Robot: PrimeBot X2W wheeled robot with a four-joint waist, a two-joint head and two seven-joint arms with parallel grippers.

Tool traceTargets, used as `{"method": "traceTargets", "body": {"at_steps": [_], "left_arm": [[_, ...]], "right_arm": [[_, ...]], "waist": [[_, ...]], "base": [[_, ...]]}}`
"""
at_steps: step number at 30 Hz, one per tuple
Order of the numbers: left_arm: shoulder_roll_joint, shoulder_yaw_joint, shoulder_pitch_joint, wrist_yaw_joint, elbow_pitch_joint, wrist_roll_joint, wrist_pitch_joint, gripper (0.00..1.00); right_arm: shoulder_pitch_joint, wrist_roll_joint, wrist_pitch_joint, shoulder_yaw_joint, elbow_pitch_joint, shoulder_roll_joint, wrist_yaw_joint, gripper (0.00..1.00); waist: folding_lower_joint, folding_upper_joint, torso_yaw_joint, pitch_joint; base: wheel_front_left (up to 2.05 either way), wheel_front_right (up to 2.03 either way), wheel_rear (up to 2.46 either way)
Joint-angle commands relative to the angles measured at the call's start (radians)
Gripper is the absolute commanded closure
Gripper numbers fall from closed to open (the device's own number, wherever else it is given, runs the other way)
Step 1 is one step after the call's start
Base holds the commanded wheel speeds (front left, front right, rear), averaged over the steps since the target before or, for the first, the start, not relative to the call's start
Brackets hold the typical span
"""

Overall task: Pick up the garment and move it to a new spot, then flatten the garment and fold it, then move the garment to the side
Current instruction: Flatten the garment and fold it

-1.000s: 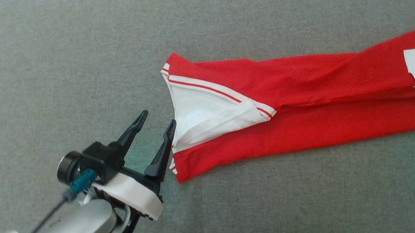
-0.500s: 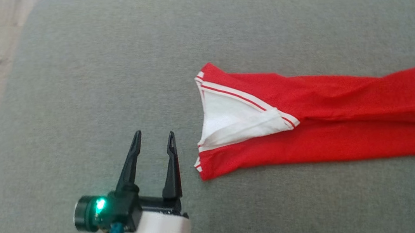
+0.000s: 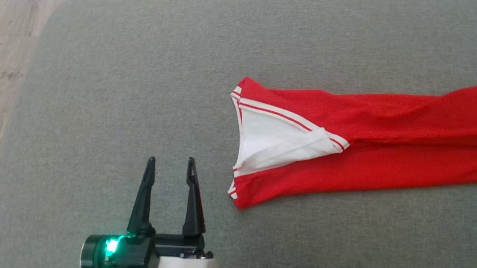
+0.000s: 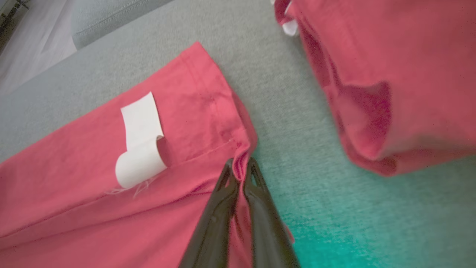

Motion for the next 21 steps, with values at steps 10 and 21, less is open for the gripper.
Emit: {"method": "traceTargets", "body": {"at_steps": [10,21], "left_arm": [[-0.032,0.111,0.037,-0.104,0.012,0.081,-0.009,0.0],[-0.055,0.141,0.063,-0.174,0.044,0.124,-0.009,0.0]], "right_arm": [[0.068,0.147,-0.009,0.078,-0.348,-0.105,-0.001,1.0],[0.05,0.15,0.012,0.324,-0.687,0.034,-0.001,1.0]], "waist": [[-0.0001,-0.0001,-0.064,-0.014],[-0.0001,-0.0001,-0.044,-0.036]], "base": [[0.0,0.0,0.0],[0.0,0.0,0.0]]}}
